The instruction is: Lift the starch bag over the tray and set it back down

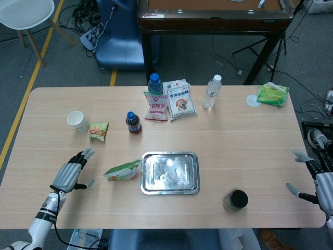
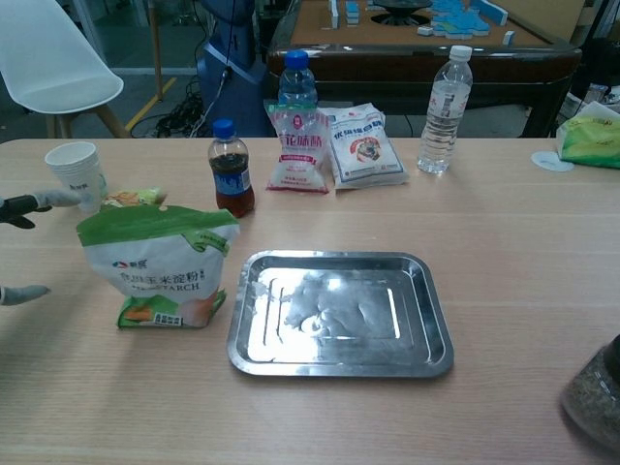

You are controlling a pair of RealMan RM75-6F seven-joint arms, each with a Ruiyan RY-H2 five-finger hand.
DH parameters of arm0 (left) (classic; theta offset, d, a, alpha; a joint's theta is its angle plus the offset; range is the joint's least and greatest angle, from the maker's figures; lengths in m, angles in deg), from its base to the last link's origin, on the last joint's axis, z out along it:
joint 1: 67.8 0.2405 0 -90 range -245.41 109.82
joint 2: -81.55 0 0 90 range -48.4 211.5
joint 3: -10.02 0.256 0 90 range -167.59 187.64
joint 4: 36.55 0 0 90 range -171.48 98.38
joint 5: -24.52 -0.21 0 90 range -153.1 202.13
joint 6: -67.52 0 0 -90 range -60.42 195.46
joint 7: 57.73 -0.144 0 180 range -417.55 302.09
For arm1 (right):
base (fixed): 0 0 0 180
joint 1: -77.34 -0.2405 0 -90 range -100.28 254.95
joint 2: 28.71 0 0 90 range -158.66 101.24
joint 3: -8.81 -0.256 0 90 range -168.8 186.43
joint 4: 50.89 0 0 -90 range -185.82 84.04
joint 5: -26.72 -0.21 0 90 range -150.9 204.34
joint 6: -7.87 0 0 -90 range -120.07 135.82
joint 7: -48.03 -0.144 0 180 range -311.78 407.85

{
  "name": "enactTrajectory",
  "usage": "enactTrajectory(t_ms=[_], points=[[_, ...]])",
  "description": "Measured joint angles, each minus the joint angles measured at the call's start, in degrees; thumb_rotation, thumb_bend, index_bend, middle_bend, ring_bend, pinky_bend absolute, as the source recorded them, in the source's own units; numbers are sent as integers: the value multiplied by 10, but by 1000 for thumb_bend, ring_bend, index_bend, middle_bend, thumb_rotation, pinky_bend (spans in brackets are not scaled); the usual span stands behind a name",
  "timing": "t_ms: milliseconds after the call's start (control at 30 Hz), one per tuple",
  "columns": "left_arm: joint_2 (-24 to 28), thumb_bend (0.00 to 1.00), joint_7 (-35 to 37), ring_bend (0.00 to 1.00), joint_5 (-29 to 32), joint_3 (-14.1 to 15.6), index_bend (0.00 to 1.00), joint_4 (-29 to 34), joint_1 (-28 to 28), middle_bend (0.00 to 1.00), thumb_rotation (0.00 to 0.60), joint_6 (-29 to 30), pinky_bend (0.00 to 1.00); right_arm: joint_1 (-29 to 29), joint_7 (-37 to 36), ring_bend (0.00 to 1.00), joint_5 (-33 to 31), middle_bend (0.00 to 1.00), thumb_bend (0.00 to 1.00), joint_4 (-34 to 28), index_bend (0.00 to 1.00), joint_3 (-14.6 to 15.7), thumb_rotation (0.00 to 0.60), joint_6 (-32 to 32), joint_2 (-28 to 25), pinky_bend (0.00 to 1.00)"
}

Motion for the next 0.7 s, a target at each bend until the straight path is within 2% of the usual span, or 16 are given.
enactTrajectory(t_ms=[433, 700], points=[[72, 246, -109, 0, 46, -14, 0, 100, 88, 0, 600, 136, 96, -24, 0, 99, 22, 346, 136, 6, 202, 11, 600, -37, 6, 127], [93, 246, -148, 0, 25, -3, 0, 154, 147, 0, 600, 216, 96, -47, -8, 99, 59, 346, 136, 16, 218, 24, 600, -55, 18, 127]])
